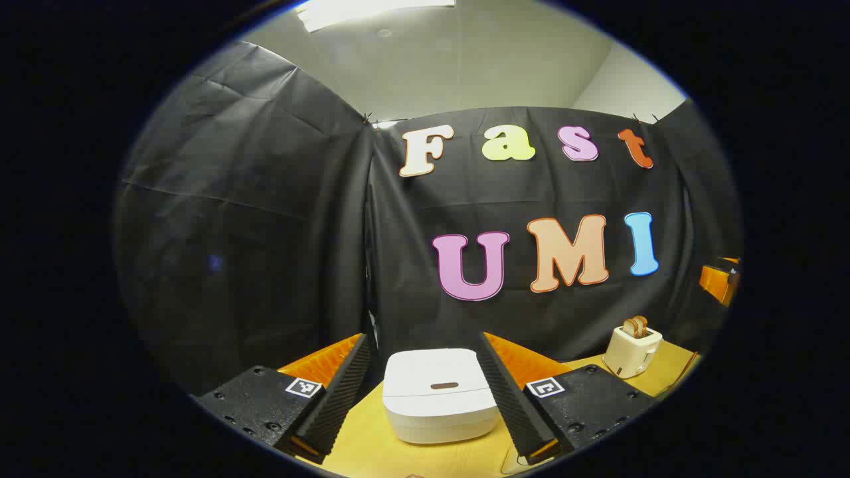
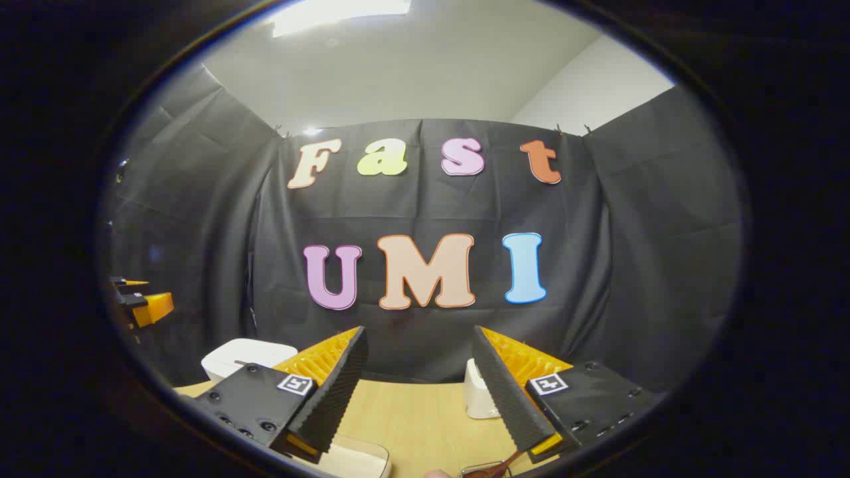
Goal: Close the left gripper, press the button to open the rice cooker; take a wooden spoon from the chopstick holder with the right hand, scoop a spoonful of rice and pour it into the rice cooker, then put the wooden spoon back into the chopstick holder.
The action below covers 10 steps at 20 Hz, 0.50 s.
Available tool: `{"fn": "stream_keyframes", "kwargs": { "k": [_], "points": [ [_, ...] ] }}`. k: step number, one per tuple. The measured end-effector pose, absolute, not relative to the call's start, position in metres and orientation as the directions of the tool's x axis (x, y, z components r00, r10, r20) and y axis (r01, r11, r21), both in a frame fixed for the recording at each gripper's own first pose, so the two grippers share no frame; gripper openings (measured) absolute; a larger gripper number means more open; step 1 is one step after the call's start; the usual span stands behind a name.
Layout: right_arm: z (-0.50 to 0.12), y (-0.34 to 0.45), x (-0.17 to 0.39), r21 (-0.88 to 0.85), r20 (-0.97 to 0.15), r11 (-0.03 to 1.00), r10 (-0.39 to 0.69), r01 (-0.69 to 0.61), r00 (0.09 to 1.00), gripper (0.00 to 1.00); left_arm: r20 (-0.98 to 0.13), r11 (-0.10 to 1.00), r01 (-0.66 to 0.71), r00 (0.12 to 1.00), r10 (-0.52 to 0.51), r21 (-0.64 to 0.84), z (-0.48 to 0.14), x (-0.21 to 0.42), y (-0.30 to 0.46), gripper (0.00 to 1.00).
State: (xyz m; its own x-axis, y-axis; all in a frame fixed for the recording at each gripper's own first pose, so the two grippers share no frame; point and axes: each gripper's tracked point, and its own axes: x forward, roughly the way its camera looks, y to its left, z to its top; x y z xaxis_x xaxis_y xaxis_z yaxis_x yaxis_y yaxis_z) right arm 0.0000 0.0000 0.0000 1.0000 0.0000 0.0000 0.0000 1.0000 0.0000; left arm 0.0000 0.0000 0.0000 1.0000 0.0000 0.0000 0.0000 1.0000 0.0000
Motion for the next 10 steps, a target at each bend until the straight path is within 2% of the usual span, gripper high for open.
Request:
{"fn": "stream_keyframes", "kwargs": {
  "k": [10],
  "points": [
    [-0.0096,0.0072,0.0046,0.018,-0.017,1.0,0.003,-0.003,1.0,1.0,0.019,1.0,0.002,1.0,-0.002,0.019,0.0075,-0.0074,0.0008,0.94]
  ]
}}
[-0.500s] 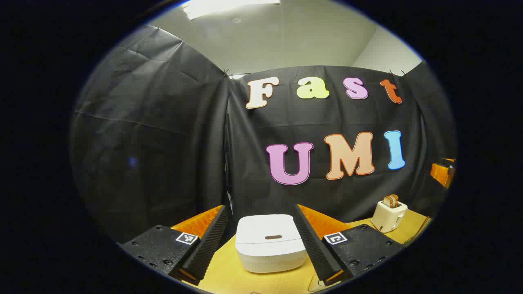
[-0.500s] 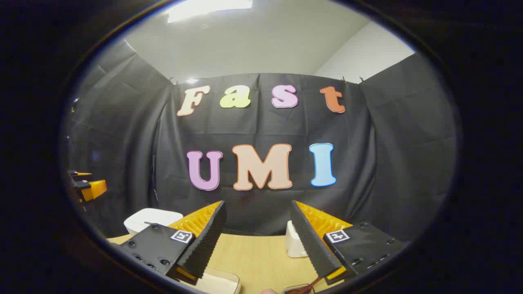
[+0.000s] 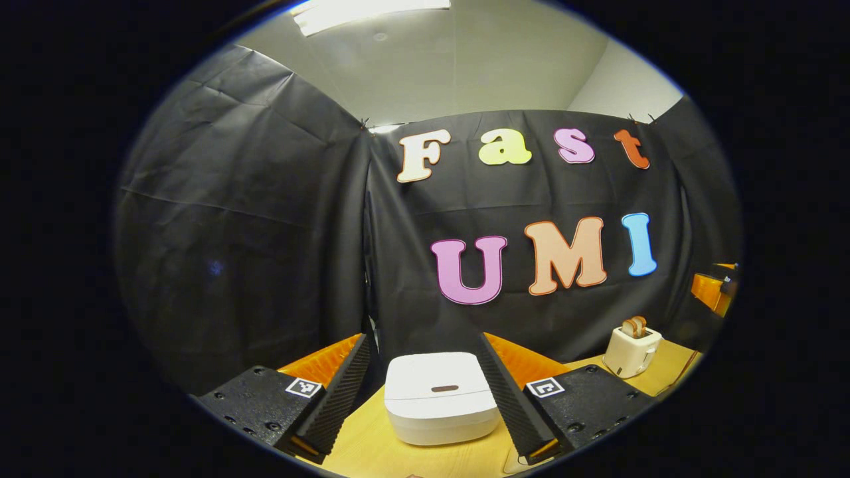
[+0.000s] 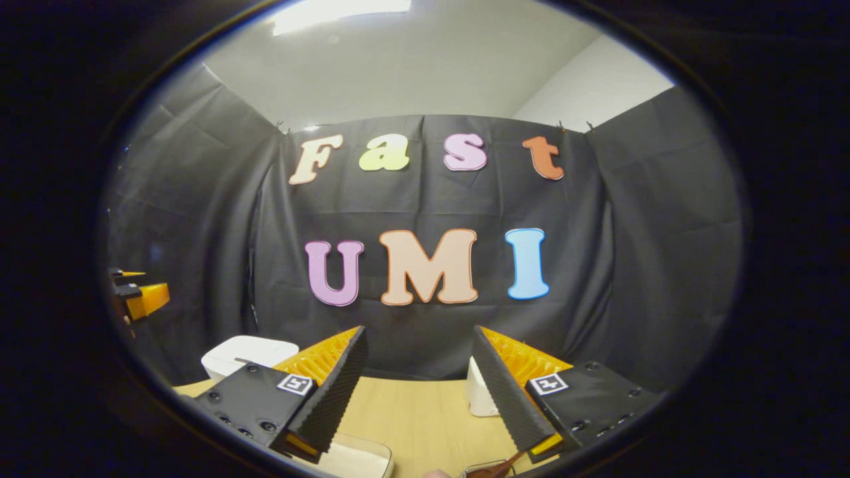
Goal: Close the left gripper, press the button to open the rice cooker; take a wooden spoon from the chopstick holder with the right hand, scoop a spoonful of rice and pour it into the rice cooker, then put the wooden spoon back into the chopstick holder.
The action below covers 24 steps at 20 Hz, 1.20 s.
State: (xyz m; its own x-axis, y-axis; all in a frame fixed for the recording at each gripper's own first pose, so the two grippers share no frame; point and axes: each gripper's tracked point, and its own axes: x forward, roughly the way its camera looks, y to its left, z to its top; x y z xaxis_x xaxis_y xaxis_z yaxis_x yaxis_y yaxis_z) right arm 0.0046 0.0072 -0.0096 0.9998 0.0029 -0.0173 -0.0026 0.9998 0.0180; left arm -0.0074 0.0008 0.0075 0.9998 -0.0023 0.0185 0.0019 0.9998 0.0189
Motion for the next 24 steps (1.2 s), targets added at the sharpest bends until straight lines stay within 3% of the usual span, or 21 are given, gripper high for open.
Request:
{"fn": "stream_keyframes", "kwargs": {
  "k": [13,24],
  "points": [
    [-0.011,-0.003,0.01,-0.011,-0.022,0.999,-0.033,0.033,0.999,1.0,0.021,1.0,0.007,1.0,-0.007,0.0,0.004,-0.001,0.003,0.95],
    [-0.028,-0.057,0.02,-0.071,-0.085,0.993,-0.105,0.099,0.991,1.0,0.043,1.0,0.022,0.999,-0.021,-0.008,0.01,0.004,-0.009,0.95]
  ]
}}
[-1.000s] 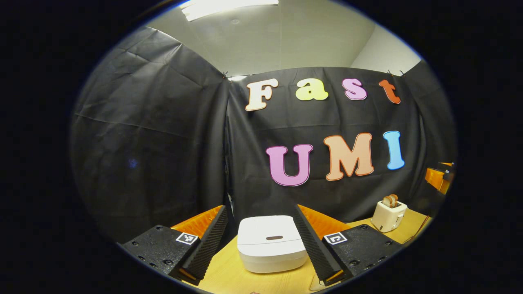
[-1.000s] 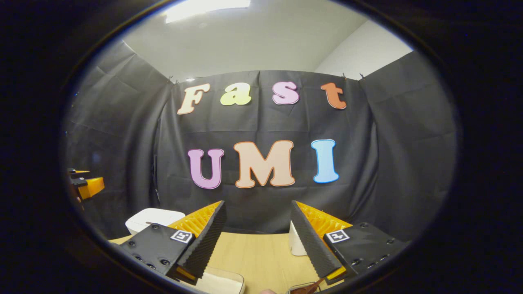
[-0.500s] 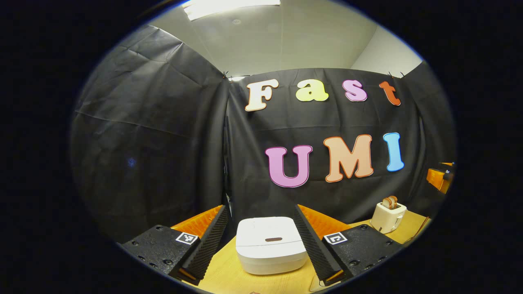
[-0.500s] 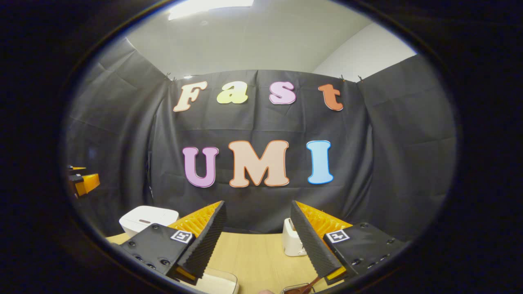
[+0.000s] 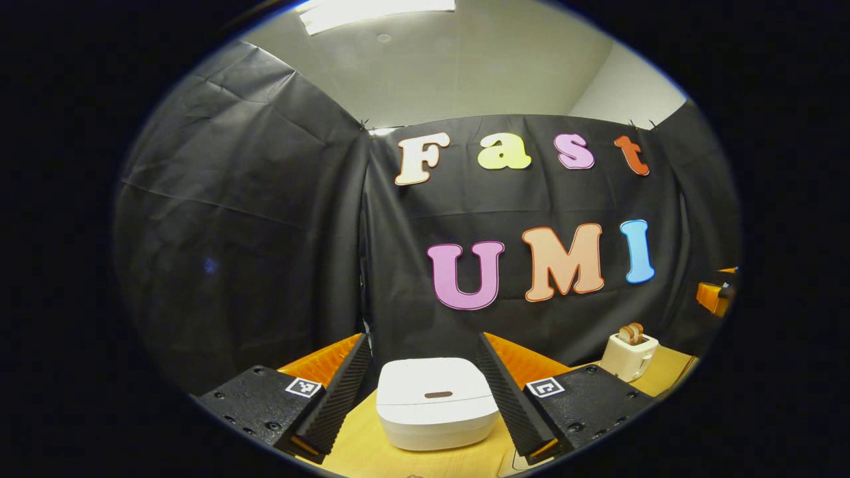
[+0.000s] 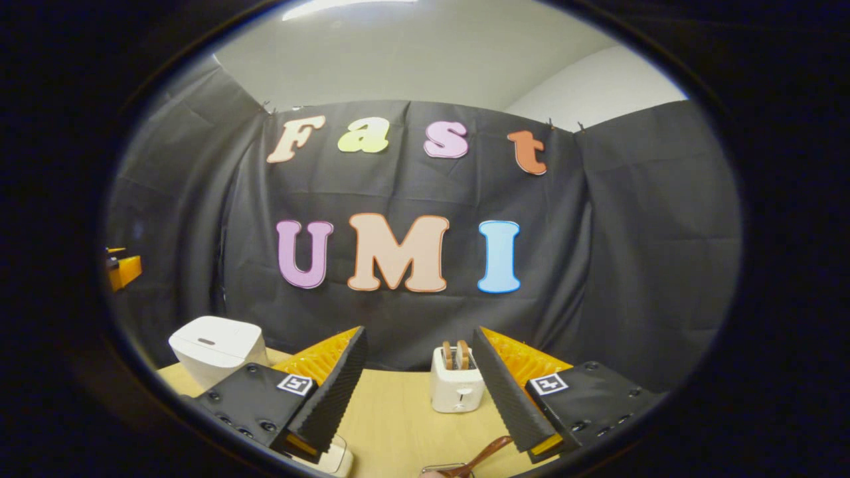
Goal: Close the left gripper, press the button to open the rice cooker; take a wooden spoon from the chopstick holder with the right hand, scoop a spoonful of rice and pour it into the rice cooker, then put the wooden spoon back into the chopstick holder.
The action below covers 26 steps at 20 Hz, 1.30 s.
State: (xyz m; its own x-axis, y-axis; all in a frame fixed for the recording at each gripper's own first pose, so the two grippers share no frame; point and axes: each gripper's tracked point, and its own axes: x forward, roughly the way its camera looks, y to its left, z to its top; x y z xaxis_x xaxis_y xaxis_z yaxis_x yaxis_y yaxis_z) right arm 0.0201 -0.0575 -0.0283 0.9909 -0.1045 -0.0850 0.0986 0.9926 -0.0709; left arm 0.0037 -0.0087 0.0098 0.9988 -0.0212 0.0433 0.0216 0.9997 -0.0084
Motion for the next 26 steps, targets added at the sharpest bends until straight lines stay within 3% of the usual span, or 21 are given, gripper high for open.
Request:
{"fn": "stream_keyframes", "kwargs": {
  "k": [9,16,20,23,26],
  "points": [
    [-0.067,-0.1,0.022,-0.067,-0.207,0.989,-0.146,0.135,0.967,1.0,0.062,0.999,0.055,0.997,-0.055,0.001,0.019,0.002,-0.027,0.95],
    [-0.075,-0.107,0.017,-0.072,-0.22,0.987,-0.157,0.145,0.963,0.99,0.041,0.995,0.102,0.994,-0.102,-0.014,0.011,0.015,-0.039,0.94],
    [-0.067,-0.106,0.013,-0.083,-0.2,0.986,-0.158,0.144,0.967,0.99,-0.002,0.994,0.103,0.995,-0.103,-0.045,-0.004,0.036,-0.031,0.43],
    [-0.064,-0.108,0.01,-0.091,-0.19,0.984,-0.169,0.154,0.967,0.99,-0.035,0.99,0.105,0.994,-0.108,-0.09,-0.017,0.053,-0.026,0.2],
    [-0.061,-0.106,0.007,-0.086,-0.186,0.984,-0.172,0.158,0.967,0.99,-0.066,0.99,0.096,0.992,-0.103,-0.103,-0.032,0.072,-0.018,0.08]
  ]
}}
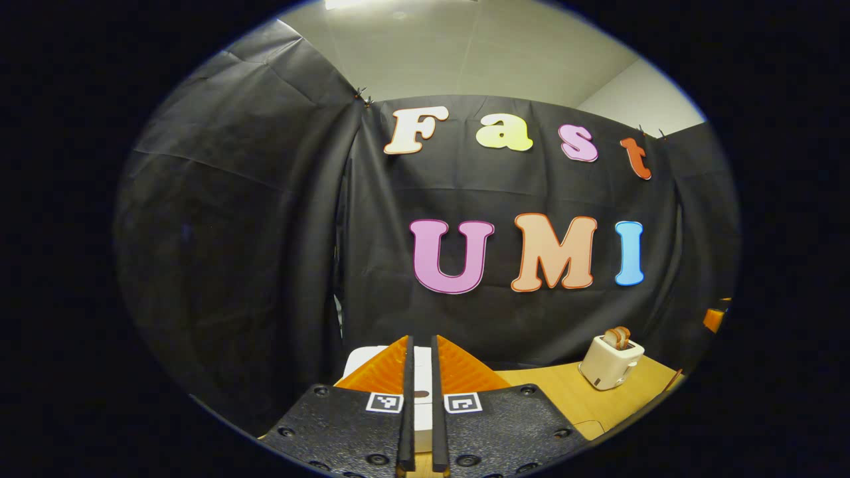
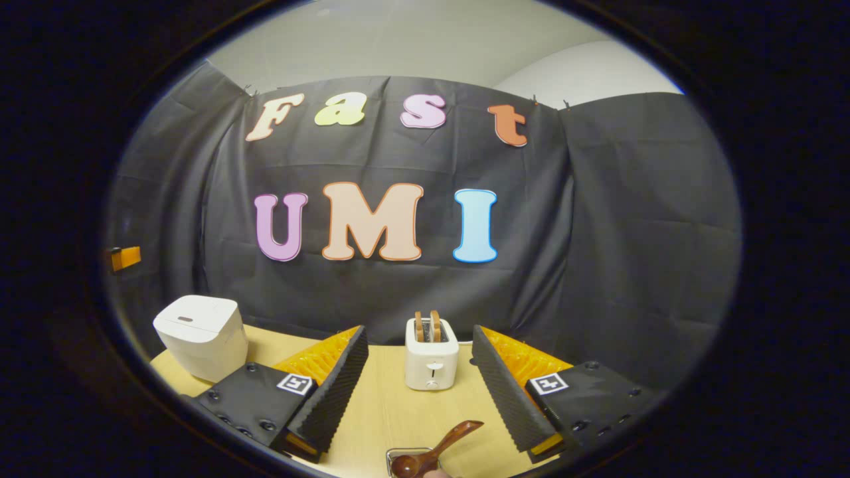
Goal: Close the left gripper, press the button to open the rice cooker; take a wooden spoon from the chopstick holder with the right hand, scoop a spoonful of rice and pour it into the rice cooker, then put the wooden spoon back into the chopstick holder.
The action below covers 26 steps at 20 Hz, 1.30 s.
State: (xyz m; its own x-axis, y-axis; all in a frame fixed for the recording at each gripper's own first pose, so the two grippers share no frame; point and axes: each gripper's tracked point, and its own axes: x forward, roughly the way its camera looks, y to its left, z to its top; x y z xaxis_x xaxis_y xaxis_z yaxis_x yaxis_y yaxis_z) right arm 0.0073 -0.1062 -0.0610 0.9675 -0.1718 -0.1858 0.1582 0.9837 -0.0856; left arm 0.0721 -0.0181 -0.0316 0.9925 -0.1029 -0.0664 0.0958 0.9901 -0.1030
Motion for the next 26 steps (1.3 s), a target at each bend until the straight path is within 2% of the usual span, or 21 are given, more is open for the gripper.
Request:
{"fn": "stream_keyframes", "kwargs": {
  "k": [2,13,26],
  "points": [
    [-0.062,-0.106,0.004,-0.087,-0.186,0.983,-0.173,0.159,0.967,0.99,-0.087,0.991,0.094,0.991,-0.102,-0.094,-0.041,0.083,-0.014,0.0],
    [-0.065,-0.102,-0.011,-0.118,-0.208,0.977,-0.199,0.178,0.958,0.99,-0.238,0.985,0.141,0.958,-0.162,-0.104,-0.116,0.141,-0.026,0.0],
    [-0.065,-0.109,-0.019,-0.151,-0.223,0.966,-0.241,0.211,0.944,1.0,-0.393,0.981,0.153,0.9,-0.19,-0.123,-0.197,0.157,-0.034,0.0]
  ]
}}
